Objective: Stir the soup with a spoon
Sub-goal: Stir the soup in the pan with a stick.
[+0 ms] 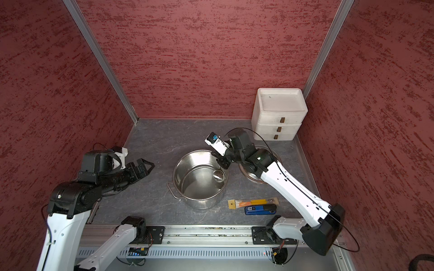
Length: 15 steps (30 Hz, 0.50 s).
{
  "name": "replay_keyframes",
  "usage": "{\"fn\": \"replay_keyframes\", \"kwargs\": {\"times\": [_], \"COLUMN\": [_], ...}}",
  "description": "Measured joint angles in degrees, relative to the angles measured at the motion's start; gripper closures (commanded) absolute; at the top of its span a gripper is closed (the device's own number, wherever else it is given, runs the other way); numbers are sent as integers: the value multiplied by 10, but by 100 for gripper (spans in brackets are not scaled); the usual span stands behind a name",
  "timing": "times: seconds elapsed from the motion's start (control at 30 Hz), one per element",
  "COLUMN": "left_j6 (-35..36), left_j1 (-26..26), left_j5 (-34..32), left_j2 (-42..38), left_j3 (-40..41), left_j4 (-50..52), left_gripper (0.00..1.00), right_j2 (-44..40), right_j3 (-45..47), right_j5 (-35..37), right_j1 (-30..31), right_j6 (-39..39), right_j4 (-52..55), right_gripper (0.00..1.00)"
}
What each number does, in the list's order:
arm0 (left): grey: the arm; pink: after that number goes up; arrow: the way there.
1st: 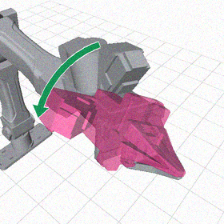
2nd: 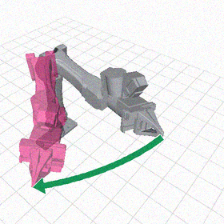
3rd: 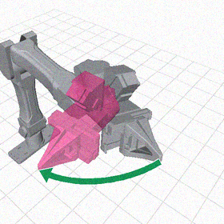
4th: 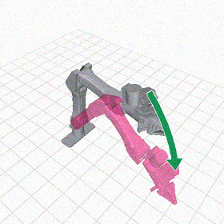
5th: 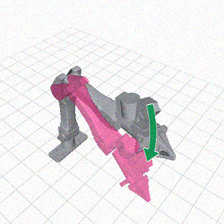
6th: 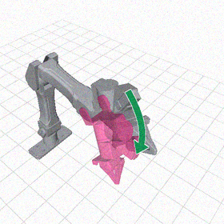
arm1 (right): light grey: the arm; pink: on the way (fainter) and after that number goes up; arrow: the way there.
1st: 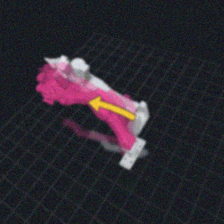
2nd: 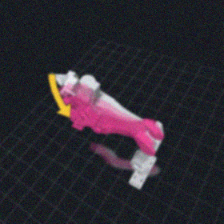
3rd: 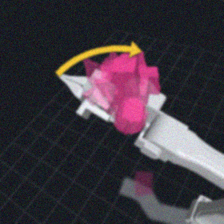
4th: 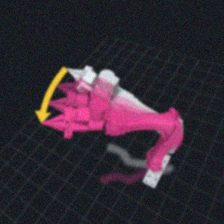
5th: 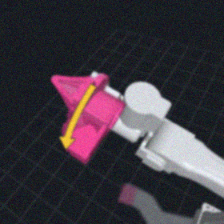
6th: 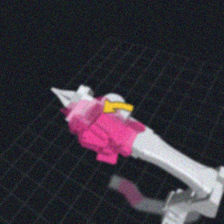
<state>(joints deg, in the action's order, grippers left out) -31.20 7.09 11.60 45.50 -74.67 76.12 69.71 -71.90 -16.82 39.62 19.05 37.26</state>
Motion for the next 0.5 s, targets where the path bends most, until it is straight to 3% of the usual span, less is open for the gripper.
{"fn": "replay_keyframes", "kwargs": {"times": [0.27,0.5], "left_j6": [-12,-27], "left_j1": [0,0], "left_j5": [-28,-52], "left_j2": [-2,-20], "left_j3": [0,0], "left_j4": [-22,-42], "left_gripper": [0,0], "right_j2": [-80,-22], "right_j3": [49,29], "right_j5": [-26,-26], "right_j1": [74,160], "right_j6": [-33,-54], "right_j4": [16,-16], "right_gripper": [100,100]}}
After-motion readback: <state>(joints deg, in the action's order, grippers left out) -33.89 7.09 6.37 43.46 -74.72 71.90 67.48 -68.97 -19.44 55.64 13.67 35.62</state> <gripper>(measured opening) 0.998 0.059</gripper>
